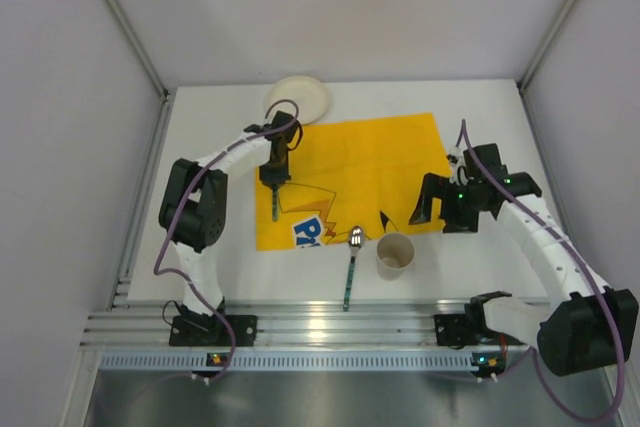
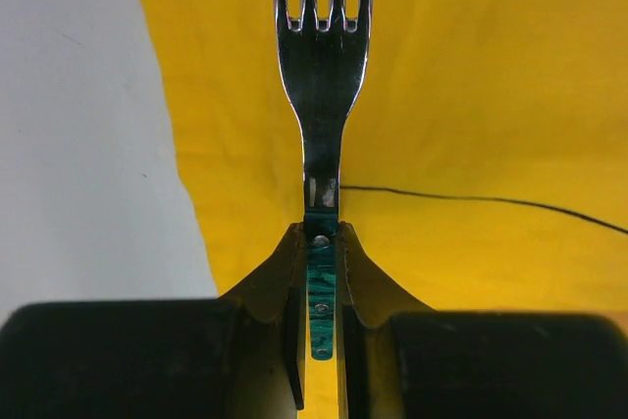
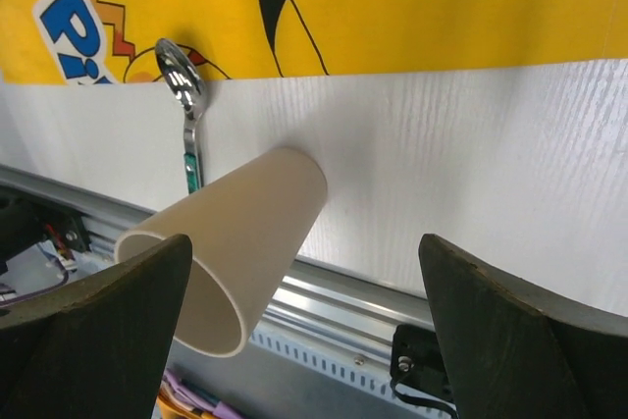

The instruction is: Set the dinner table for one person

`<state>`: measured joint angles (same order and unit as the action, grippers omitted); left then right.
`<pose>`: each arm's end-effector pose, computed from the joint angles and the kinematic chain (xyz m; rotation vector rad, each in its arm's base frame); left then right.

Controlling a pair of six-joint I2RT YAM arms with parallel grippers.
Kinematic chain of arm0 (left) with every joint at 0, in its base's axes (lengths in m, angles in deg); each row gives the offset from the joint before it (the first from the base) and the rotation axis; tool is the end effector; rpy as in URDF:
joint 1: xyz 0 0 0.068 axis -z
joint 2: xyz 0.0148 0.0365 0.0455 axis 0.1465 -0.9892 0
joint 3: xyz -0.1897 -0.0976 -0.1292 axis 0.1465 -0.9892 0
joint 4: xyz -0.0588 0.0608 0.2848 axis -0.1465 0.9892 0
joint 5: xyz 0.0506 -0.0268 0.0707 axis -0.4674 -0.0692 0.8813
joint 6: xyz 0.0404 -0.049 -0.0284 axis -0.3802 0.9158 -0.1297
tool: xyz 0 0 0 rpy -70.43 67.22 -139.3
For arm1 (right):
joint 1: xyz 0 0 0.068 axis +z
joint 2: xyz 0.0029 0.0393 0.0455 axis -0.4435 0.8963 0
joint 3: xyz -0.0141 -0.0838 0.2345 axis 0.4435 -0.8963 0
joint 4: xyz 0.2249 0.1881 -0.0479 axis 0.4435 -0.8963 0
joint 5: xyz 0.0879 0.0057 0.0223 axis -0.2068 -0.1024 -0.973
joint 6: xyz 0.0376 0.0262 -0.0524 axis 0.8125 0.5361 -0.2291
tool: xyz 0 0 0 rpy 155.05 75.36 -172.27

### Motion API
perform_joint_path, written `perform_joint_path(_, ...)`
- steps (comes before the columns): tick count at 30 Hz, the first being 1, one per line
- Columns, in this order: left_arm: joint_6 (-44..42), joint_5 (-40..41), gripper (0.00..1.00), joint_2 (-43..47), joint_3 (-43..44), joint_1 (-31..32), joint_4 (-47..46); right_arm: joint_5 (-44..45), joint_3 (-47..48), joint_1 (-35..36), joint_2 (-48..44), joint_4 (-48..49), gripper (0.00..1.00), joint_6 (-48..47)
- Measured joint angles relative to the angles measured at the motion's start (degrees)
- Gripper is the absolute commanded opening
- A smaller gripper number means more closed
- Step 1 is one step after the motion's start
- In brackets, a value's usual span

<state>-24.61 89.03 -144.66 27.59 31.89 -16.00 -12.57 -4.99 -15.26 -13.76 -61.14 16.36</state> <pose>0.3946 -0.1554 0.1270 -0.0735 2.7594 0.1635 0.2487 0.0679 0.2094 0.1380 2.7612 0.6197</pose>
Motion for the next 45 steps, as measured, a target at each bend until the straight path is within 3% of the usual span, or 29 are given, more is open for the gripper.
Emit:
perform_joint_path(1, -0.1, -0.2, 0.00, -0.3, -0.1, -0.8, -0.5, 0.0, 0.9, 0.0, 0.0, -0.4, 1.00, 0.0)
perform_joint_path(3, -0.2, -0.5, 0.23, -0.5, -0.7, -2.6, -1.7, 0.2, 3.1, 0.0, 0.0, -1.2, 1.00, 0.0)
perform_joint_path(4, -0.3, -0.6, 0.43, -0.5, -1.1, -3.2, -2.1, 0.2, 4.3, 0.0, 0.0, -1.7, 1.00, 0.0)
perform_joint_path(5, -0.2, -0.7, 0.73, -0.5, -1.7, -4.0, -2.8, 0.2, 5.5, 0.0, 0.0, -2.0, 1.00, 0.0)
perform_joint_path(7, -0.6, -0.8, 0.98, -0.5, -2.8, -5.0, -3.7, -0.2, 8.3, 0.1, 0.2, -2.8, 1.00, 0.1)
perform_joint_path(11, 0.0, -1.4, 0.98, 0.3, -4.5, -5.7, -5.7, -1.1, 14.3, 2.3, 1.6, -3.2, 1.00, 0.2)
perform_joint_path(18, 1.0, -4.8, 0.98, 1.9, -5.9, -5.4, -6.5, -0.3, 19.9, 12.9, 8.0, -3.7, 1.00, 1.4)
perform_joint_path(24, 1.2, -6.2, 0.98, 9.3, -7.5, -4.8, -5.5, 7.4, 21.4, 13.6, 8.3, -10.5, 1.00, 2.1)
perform_joint_path(30, 1.0, -5.9, 0.98, 16.1, -7.6, -4.8, -4.9, 9.2, 18.0, 14.2, 3.9, -12.7, 0.88, 2.9)
perform_joint_path(36, 0.8, -6.0, 0.98, 16.5, -7.4, -4.8, -2.9, 9.3, 10.3, 17.8, 2.1, -12.7, 0.73, 5.3)
perform_joint_path(39, 0.5, -6.1, 0.98, 16.5, -6.7, -4.8, -2.1, 9.7, 8.4, 19.3, 2.2, -12.5, 0.56, 6.5)
perform_joint_path(40, 0.3, -6.2, 0.98, 16.5, -6.4, -4.8, -2.0, 10.0, 8.0, 19.8, 2.3, -12.3, 0.41, 6.8)
perform_joint_path(43, -0.2, -6.2, 0.98, 16.6, -6.0, -4.8, -1.9, 11.0, 6.9, 21.0, 2.8, -11.0, 0.18, 7.3)
perform_joint_path(45, -0.4, -6.2, 0.98, 16.7, -6.0, -4.8, -1.7, 11.9, 6.3, 21.8, 4.0, -9.8, 0.13, 7.7)
